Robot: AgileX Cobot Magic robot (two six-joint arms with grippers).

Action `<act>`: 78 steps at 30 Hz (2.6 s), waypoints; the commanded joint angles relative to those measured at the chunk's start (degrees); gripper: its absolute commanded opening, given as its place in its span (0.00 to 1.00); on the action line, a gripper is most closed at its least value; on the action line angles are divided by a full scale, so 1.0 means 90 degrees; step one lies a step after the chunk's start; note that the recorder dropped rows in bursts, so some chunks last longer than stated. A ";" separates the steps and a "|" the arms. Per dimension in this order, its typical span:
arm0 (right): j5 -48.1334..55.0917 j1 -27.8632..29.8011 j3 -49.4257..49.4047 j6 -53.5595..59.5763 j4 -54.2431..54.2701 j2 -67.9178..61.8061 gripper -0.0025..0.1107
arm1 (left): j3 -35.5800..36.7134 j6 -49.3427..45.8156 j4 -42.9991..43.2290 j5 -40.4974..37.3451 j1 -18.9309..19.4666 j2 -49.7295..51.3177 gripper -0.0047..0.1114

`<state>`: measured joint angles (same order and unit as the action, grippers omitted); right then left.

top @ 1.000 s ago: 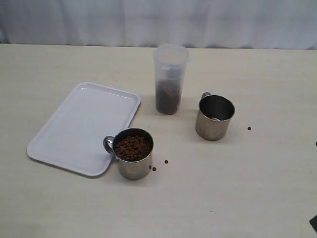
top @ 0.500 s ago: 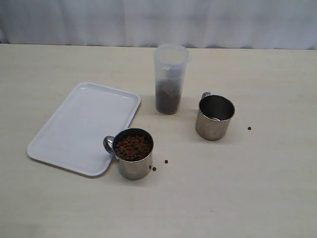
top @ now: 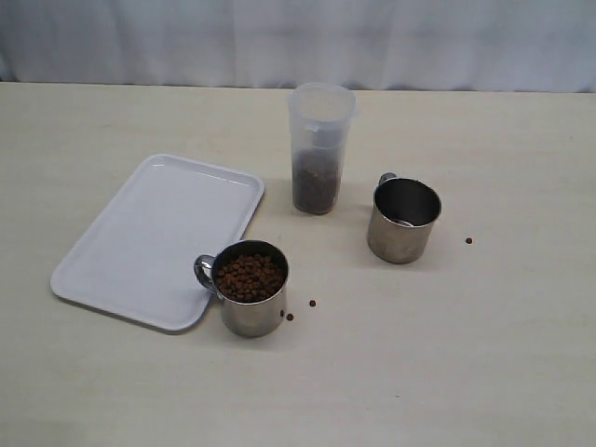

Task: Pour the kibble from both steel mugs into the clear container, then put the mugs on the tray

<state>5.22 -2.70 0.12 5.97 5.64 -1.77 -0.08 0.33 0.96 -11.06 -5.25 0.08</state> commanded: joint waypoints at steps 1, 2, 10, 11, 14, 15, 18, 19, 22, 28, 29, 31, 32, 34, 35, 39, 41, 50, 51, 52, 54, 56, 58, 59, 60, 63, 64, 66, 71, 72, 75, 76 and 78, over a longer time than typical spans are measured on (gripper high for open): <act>0.0034 -0.0020 -0.0014 0.0150 0.0080 -0.0015 0.06 | 0.0009 0.0069 -0.0009 0.0035 -0.0019 -0.0009 0.04; 0.0034 -0.0020 -0.0014 0.0138 -0.0017 -0.0015 0.06 | 0.0009 0.0069 -0.0009 0.0035 -0.0019 -0.0009 0.04; 0.0405 -0.0020 -0.0014 0.0122 -0.0395 -0.0015 0.06 | 0.0009 0.0069 -0.0009 0.0035 -0.0019 -0.0009 0.04; 0.0410 -0.0020 -0.0014 0.0073 -0.0420 -0.0015 0.06 | 0.0009 0.0069 -0.0009 0.0035 -0.0019 -0.0009 0.04; 0.0410 -0.0020 -0.0014 -0.0537 -0.0845 -0.0015 0.06 | 0.0009 0.0069 -0.0009 0.0035 -0.0019 -0.0009 0.04; 0.0410 -0.0020 -0.0014 -0.0844 -0.1057 -0.0015 0.06 | 0.0009 0.0069 -0.0009 0.0035 -0.0019 -0.0009 0.04; 0.0410 -0.0020 -0.0014 -0.1051 -0.1181 -0.0015 0.06 | 0.0009 0.0069 -0.0009 0.0060 -0.0019 -0.0009 0.04; 0.0410 -0.0020 -0.0014 -0.1051 -0.1181 -0.0015 0.06 | 0.0009 0.0069 -0.0009 0.0060 -0.0019 -0.0009 0.04; 0.0410 -0.0020 -0.0014 -0.1052 -0.1181 -0.0015 0.06 | 0.0009 0.0069 -0.0009 0.0060 -0.0019 -0.0009 0.04; 0.0410 -0.0020 -0.0014 -0.1052 -0.1207 -0.0015 0.06 | 0.0009 0.0069 -0.0009 0.0060 -0.0019 -0.0009 0.04; 0.0410 -0.0020 -0.0014 -0.1052 -0.1207 -0.0015 0.06 | 0.0009 0.0069 -0.0009 0.0060 -0.0019 -0.0009 0.04; 0.0410 -0.0020 -0.0014 -0.1052 -0.1207 -0.0015 0.06 | 0.0009 0.0069 -0.0009 0.0060 -0.0019 -0.0009 0.04; 0.0410 -0.0020 -0.0014 -0.1052 -0.1207 -0.0015 0.06 | 0.0009 0.0069 -0.0009 0.0060 -0.0019 -0.0009 0.04; 0.0410 -0.0020 -0.0014 -0.1052 -0.1207 -0.0015 0.06 | 0.0009 0.0069 -0.0009 0.0060 -0.0019 -0.0009 0.04; 0.0410 -0.0020 -0.0014 -0.1052 -0.1207 -0.0015 0.06 | 0.0009 0.0069 -0.0009 0.0060 -0.0019 -0.0009 0.04; 0.0410 -0.0020 -0.0014 -0.1052 -0.1207 -0.0015 0.06 | 0.0009 -0.0413 0.0957 0.0090 -0.0019 -0.0009 0.04; 0.0410 -0.0020 -0.0014 -0.1052 -0.1207 -0.0015 0.06 | 0.0009 -0.0413 0.1182 0.0035 -0.0019 -0.0009 0.04; 0.0410 -0.0020 -0.0014 -0.1052 -0.1207 -0.0015 0.06 | 0.0009 0.0479 0.0808 0.0978 -0.0113 0.0025 0.04; 0.0410 -0.0020 -0.0014 -0.1052 -0.1207 -0.0015 0.06 | 0.0009 0.0474 0.0588 0.1017 -0.0212 0.0164 0.04; 0.0410 -0.0020 -0.0014 -0.1052 -0.1207 -0.0015 0.06 | 0.0009 0.0474 0.0424 0.1141 -0.0419 0.0436 0.04; 0.0410 -0.0020 -0.0014 -0.1052 -0.1207 -0.0015 0.06 | 0.0009 0.0474 0.0400 0.1374 -0.0833 0.0912 0.04; 0.0410 -0.0020 -0.0014 -0.1052 -0.1207 -0.0015 0.06 | 0.0009 0.0474 0.0457 0.1653 -0.1407 0.1696 0.04; 0.0410 -0.0020 -0.0014 -0.1052 -0.1207 -0.0015 0.06 | 0.0009 0.0498 0.0503 0.2042 -0.2046 0.2639 0.04; 0.0410 -0.0020 -0.0014 -0.1052 -0.1207 -0.0015 0.06 | 0.0009 0.0484 0.0544 0.2249 -0.2298 0.3136 0.04; 0.0410 -0.0020 -0.0014 -0.1052 -0.1207 -0.0015 0.06 | 0.0009 0.0471 0.0710 0.2579 -0.2581 0.3633 0.04; 0.0410 -0.0020 -0.0014 -0.1052 -0.1207 -0.0015 0.06 | 0.0009 0.0471 0.1198 0.3772 -0.3117 0.4955 0.04; 0.0410 -0.0020 -0.0014 -0.1052 -0.1207 -0.0015 0.06 | 0.0009 0.0471 0.1272 0.4036 -0.3208 0.5383 0.05; 0.0410 -0.0020 -0.0014 -0.1052 -0.1207 -0.0015 0.06 | -0.0127 0.0543 0.1673 0.4160 -0.3238 0.6078 0.13; 0.0410 -0.0020 -0.0014 -0.1052 -0.1207 -0.0015 0.06 | -0.0760 0.2251 0.3652 0.4115 -0.3238 0.7534 0.53; 0.0410 -0.0020 -0.0014 -0.1052 -0.1207 -0.0015 0.06 | -0.0837 0.2604 0.3990 0.4153 -0.3238 0.7749 0.58; 0.0410 -0.0020 -0.0014 -0.1052 -0.1207 -0.0015 0.06 | -0.1054 0.3285 0.5120 0.4284 -0.3238 0.8252 0.62; 0.0410 -0.0020 -0.0014 -0.1052 -0.1207 -0.0015 0.06 | -0.1128 0.3346 0.5333 0.4373 -0.3238 0.8398 0.62; 0.0410 -0.0020 -0.0014 -0.1052 -0.1207 -0.0015 0.06 | -0.1300 0.3346 0.5365 0.4358 -0.3238 0.8622 0.62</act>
<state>8.91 -2.70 0.12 -3.19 -4.76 -1.77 -9.86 27.73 45.47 26.68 -34.04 74.91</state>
